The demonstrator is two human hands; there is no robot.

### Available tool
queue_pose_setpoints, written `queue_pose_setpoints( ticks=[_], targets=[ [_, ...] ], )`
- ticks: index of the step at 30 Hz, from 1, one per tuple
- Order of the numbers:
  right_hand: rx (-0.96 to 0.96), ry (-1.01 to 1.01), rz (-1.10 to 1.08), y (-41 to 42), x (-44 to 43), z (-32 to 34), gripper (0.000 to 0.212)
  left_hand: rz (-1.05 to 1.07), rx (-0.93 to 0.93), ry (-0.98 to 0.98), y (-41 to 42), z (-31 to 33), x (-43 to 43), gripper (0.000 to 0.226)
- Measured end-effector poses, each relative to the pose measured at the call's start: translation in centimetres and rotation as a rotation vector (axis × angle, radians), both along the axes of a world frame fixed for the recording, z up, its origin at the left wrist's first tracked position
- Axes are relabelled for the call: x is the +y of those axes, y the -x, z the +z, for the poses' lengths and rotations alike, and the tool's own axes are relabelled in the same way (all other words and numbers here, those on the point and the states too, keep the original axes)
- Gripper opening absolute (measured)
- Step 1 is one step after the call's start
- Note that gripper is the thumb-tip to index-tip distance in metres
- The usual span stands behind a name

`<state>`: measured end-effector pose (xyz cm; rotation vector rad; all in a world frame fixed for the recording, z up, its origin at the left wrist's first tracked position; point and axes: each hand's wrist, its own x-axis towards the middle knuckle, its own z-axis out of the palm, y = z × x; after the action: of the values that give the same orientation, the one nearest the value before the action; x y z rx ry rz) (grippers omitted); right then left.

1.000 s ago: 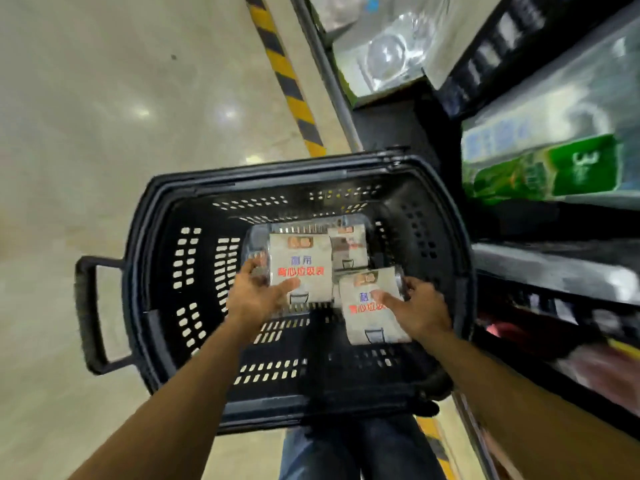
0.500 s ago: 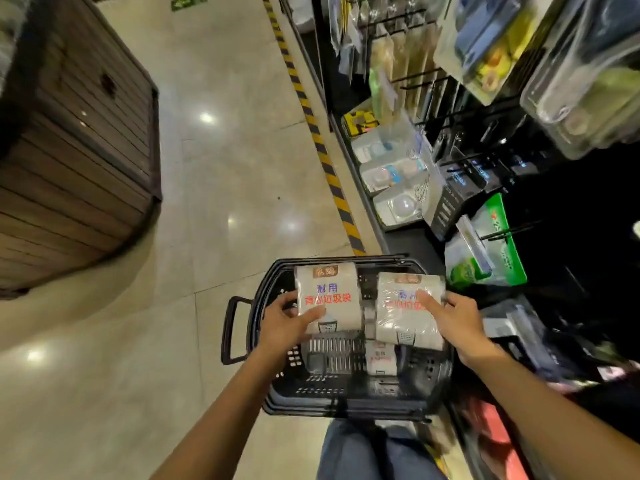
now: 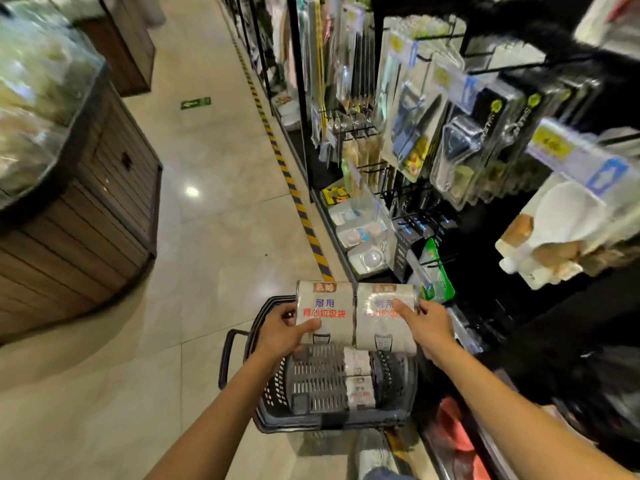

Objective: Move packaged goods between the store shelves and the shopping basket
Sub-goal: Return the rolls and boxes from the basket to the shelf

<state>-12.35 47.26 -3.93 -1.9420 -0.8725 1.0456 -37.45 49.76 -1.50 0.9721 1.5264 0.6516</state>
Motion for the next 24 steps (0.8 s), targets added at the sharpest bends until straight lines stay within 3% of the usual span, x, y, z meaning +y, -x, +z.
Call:
queue_pose_setpoints(
  ticks=[10, 21, 24],
  targets=[
    [-0.066, -0.065, -0.313, 2.0, -14.5, 3.9, 0.019, -0.349, -0.058, -0.044, 0.7, 1.4, -5.8, 0.049],
    [-0.034, -0.090, -0.693, -0.3, -31.1, 6.2, 0.015, -0.705, -0.091, -0.033, -7.3, 3.7, -14.2, 0.044],
    [-0.067, -0.060, -0.773, -2.0, -35.6, 6.4, 0.028, -0.822, -0.090, -0.051, -10.1, 4.3, -16.8, 0.054]
  ],
)
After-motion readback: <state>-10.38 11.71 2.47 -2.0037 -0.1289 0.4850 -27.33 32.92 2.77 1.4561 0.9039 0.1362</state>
